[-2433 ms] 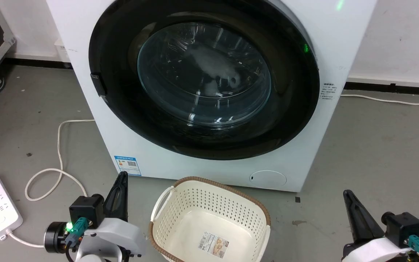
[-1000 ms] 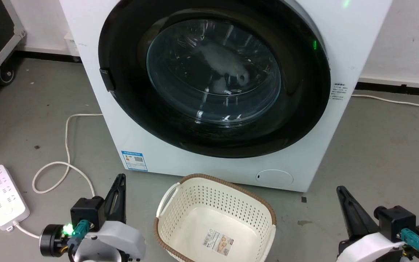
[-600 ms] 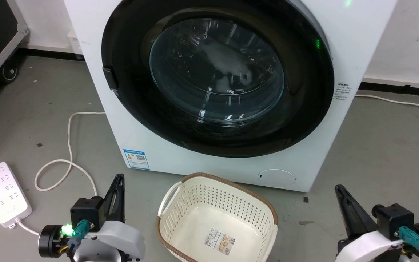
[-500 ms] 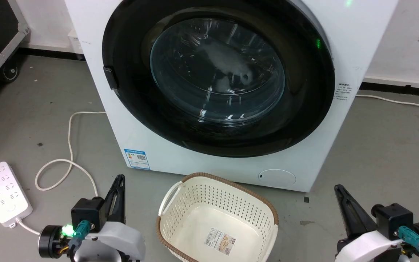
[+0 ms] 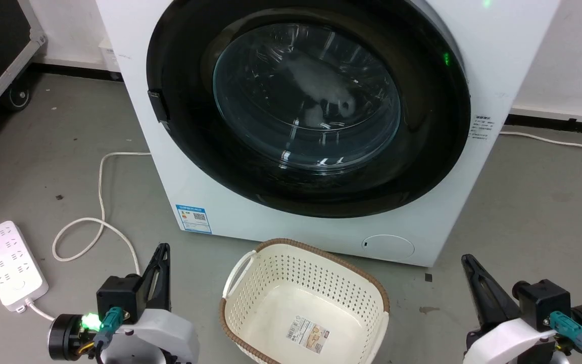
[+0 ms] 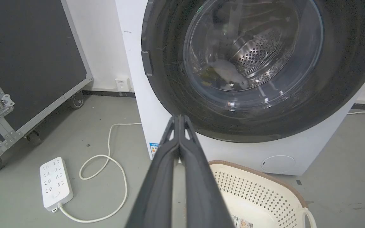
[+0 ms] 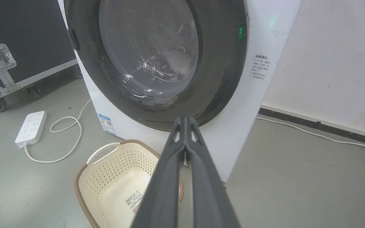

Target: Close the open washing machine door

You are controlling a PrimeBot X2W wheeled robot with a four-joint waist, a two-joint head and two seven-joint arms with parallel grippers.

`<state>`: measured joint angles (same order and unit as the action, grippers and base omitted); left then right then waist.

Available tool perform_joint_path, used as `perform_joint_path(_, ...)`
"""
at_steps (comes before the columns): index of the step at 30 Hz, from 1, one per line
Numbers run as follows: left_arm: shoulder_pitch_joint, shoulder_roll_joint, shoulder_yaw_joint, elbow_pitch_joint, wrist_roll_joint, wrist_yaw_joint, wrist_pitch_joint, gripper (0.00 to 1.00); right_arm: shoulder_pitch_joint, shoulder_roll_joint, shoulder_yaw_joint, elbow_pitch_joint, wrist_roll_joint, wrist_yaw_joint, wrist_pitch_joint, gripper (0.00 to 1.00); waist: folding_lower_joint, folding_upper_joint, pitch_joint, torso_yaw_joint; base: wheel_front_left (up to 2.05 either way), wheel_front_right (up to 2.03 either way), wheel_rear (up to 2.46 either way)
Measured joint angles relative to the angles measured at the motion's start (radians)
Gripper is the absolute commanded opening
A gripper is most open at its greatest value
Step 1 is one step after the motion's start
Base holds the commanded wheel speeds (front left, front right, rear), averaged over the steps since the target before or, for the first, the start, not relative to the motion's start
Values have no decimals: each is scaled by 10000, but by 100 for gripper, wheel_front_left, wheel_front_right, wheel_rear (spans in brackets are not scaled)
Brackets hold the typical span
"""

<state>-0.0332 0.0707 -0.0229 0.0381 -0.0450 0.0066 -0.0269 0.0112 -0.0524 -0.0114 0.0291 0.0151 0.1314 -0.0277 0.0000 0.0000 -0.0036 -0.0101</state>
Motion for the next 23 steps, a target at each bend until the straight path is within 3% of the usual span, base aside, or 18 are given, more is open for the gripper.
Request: perform_joint_path(23,188,-199,205,-337,422,-12,268,0,-2,0,111,-242,-73,0,274,0,0,0,36,101,0,0,0)
